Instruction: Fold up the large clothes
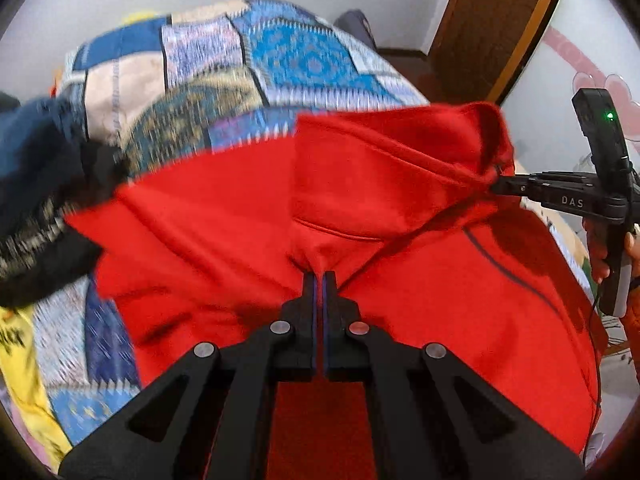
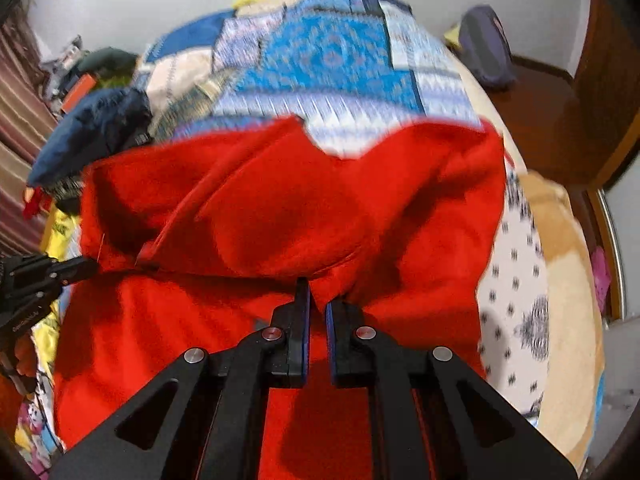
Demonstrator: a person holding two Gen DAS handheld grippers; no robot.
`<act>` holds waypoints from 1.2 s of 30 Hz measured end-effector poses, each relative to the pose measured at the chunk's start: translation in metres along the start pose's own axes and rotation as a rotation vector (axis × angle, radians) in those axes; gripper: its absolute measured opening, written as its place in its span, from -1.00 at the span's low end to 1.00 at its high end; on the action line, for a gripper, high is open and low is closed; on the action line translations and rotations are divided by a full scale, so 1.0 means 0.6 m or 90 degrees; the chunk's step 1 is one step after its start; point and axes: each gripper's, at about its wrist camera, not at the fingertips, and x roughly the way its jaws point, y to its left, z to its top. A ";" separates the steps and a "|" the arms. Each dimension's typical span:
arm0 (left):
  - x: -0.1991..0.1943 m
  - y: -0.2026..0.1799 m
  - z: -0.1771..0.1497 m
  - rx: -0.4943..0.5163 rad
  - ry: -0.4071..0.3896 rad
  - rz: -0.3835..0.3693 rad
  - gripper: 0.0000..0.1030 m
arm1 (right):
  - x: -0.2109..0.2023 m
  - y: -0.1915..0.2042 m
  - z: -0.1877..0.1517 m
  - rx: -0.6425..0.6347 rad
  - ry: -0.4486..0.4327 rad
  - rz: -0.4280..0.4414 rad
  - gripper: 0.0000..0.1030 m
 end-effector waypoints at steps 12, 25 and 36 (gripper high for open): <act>-0.042 0.014 -0.043 -0.006 -0.003 0.031 -0.87 | -0.051 -0.038 -0.035 0.015 0.026 -0.035 -0.87; -0.075 0.039 0.109 -0.024 -0.093 0.052 -0.33 | -0.063 0.059 0.083 -0.020 -0.083 0.036 -0.43; 0.082 0.041 0.144 -0.019 0.007 0.050 -0.15 | 0.079 0.031 0.108 0.035 0.026 -0.028 -0.43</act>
